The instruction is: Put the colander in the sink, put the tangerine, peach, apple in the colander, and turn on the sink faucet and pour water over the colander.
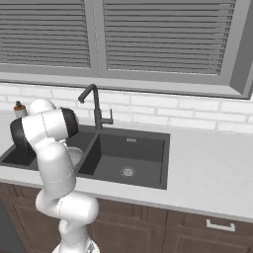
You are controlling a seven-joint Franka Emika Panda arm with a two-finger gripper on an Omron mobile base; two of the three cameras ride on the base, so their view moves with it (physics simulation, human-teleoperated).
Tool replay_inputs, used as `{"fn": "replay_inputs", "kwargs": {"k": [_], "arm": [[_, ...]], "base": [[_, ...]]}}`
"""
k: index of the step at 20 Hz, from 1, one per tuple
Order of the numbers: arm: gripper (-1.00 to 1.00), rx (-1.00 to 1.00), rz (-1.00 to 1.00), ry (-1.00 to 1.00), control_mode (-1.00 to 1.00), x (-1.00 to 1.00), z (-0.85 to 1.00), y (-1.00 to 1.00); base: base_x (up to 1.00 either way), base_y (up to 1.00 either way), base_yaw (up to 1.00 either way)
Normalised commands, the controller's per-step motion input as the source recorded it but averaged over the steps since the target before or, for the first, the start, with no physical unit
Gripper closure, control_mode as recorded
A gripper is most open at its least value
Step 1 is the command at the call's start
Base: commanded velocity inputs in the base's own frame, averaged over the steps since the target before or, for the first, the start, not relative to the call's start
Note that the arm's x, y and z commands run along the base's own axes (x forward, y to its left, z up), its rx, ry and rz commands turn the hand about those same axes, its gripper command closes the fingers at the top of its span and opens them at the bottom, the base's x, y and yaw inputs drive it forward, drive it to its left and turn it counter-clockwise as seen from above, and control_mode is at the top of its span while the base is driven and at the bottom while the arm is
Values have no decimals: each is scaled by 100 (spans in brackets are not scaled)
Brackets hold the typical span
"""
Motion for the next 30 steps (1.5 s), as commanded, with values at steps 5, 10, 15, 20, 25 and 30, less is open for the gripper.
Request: {"fn": "replay_inputs", "kwargs": {"k": [5, 10, 15, 20, 25, 30], "arm": [[100, 0, 0, 0, -100, 25, -21, 0], [100, 0, 0, 0, -100, 13, -35, 0], [100, 0, 0, 0, -100, 13, -32, 0], [100, 0, 0, 0, -100, 16, -27, 0], [100, 0, 0, 0, -100, 12, -13, 0], [100, 0, 0, 0, -100, 0, -1, 0]], "base": [[0, 0, 0], [0, 0, 0], [0, 0, 0], [0, 0, 0], [0, 0, 0], [0, 0, 0]]}}
